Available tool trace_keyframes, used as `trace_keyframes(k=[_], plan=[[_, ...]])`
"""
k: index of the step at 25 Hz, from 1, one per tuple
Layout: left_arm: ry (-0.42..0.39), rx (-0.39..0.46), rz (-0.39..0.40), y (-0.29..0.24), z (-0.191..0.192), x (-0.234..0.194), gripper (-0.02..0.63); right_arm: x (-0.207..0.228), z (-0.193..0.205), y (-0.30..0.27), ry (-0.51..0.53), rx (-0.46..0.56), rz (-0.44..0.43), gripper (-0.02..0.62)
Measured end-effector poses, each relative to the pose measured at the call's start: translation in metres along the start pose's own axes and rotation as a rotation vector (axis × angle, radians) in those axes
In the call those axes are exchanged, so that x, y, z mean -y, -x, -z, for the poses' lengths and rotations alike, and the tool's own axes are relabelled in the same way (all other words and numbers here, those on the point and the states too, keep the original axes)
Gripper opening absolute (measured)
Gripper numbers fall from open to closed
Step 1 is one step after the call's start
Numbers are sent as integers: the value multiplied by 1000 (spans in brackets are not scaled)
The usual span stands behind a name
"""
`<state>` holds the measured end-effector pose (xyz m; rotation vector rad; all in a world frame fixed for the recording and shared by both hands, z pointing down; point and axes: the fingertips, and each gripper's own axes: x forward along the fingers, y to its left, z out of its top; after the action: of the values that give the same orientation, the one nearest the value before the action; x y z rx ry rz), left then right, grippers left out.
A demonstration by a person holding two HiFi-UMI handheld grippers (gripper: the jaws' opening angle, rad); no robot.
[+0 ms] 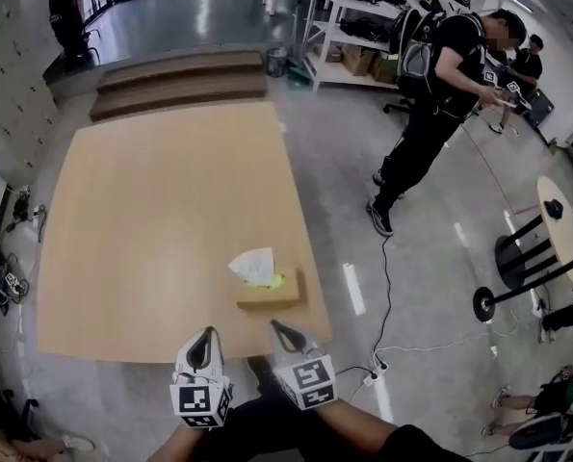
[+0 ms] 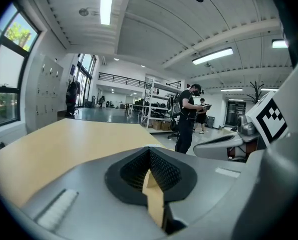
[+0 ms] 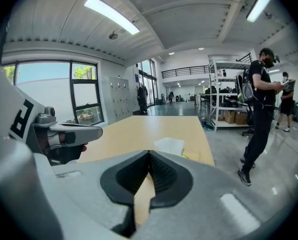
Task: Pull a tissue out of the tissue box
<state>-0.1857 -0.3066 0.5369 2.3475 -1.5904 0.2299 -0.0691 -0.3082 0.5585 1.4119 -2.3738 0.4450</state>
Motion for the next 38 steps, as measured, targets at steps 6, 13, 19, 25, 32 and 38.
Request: trace_keyframes(k=[6, 13, 19, 25, 32, 38], plan=[[7, -30, -37, -53, -7, -17, 18, 26, -11, -55, 35, -75, -41, -9], [-18, -71, -94, -93, -3, -49, 18, 34, -11, -105, 54, -160, -76, 42], [-20, -93, -93, -115, 1, -56, 30, 40, 10, -131, 66, -264, -73, 91], [-13, -121, -91, -123, 7, -56, 32, 42, 23, -140, 96, -369, -70, 114], [-1, -134, -86, -119, 21, -56, 25, 39, 25, -143, 118, -380, -61, 34], [5, -129, -74, -109, 22, -49, 18, 39, 16, -139, 113, -341, -43, 2]])
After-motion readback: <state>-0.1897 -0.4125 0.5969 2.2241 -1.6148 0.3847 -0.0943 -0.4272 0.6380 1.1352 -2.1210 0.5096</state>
